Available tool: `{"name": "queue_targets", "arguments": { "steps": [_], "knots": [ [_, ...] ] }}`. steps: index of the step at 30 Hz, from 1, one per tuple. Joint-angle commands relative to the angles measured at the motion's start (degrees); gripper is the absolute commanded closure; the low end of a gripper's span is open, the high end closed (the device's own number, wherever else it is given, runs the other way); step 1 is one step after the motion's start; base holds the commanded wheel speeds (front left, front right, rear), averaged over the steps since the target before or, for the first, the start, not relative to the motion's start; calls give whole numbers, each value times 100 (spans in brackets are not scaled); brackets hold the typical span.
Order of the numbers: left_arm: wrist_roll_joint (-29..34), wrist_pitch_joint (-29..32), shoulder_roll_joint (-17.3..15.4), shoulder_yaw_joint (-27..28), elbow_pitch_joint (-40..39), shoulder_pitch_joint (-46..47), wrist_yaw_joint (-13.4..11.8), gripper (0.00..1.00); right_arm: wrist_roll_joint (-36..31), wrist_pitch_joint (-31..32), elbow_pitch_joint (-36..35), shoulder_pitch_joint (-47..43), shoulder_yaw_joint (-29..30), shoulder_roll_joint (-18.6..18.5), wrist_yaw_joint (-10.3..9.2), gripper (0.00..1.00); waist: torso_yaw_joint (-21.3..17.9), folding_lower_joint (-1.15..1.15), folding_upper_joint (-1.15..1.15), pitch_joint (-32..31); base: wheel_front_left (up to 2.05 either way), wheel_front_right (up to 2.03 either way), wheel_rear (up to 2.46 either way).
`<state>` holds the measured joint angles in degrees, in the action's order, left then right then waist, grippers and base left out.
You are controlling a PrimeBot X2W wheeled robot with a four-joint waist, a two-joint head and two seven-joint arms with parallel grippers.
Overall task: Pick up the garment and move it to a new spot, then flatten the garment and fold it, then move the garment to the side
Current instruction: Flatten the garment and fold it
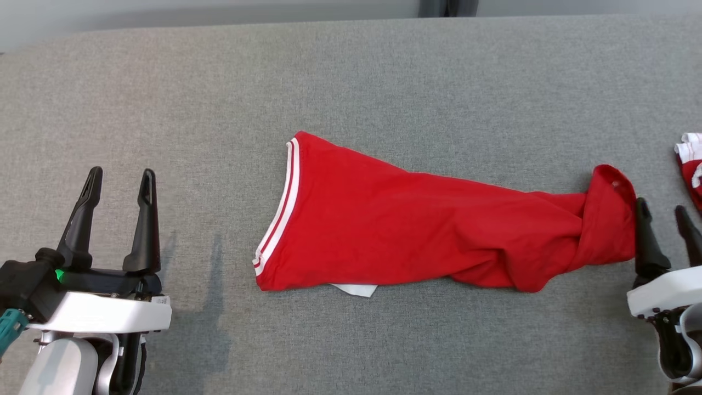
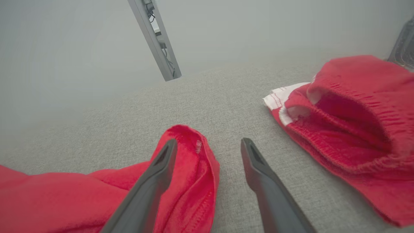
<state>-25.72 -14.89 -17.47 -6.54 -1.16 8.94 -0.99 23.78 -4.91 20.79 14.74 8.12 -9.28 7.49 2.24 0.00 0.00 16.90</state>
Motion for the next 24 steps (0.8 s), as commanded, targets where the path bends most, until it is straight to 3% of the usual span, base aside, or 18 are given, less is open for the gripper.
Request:
{"name": "queue_targets", "arguments": {
  "steps": [1,5,10,17,24],
  "knots": [
    [44,-19,-12,36,12,-15,-23,0,-47,-120,-4,27,35,-65,0,0,-6,0,0,-56,0,0,0],
    [48,-19,1,112,20,-158,-76,0,-288,-475,-254,-108,118,-119,-1,0,-33,0,0,-270,0,0,0],
    [24,-19,-33,173,11,-351,-80,0,-719,-568,-1057,-290,-19,-121,0,0,-71,0,0,-537,0,0,0],
    [4,22,-120,184,-20,-684,-100,0,-1204,-173,-2283,-778,-437,71,-1,0,-102,0,0,-886,0,0,0],
    [-11,122,-105,118,-88,-1038,-172,0,-1335,255,-2862,-1348,-697,297,-1,0,-170,0,0,-1179,0,0,0]
  ]
}}
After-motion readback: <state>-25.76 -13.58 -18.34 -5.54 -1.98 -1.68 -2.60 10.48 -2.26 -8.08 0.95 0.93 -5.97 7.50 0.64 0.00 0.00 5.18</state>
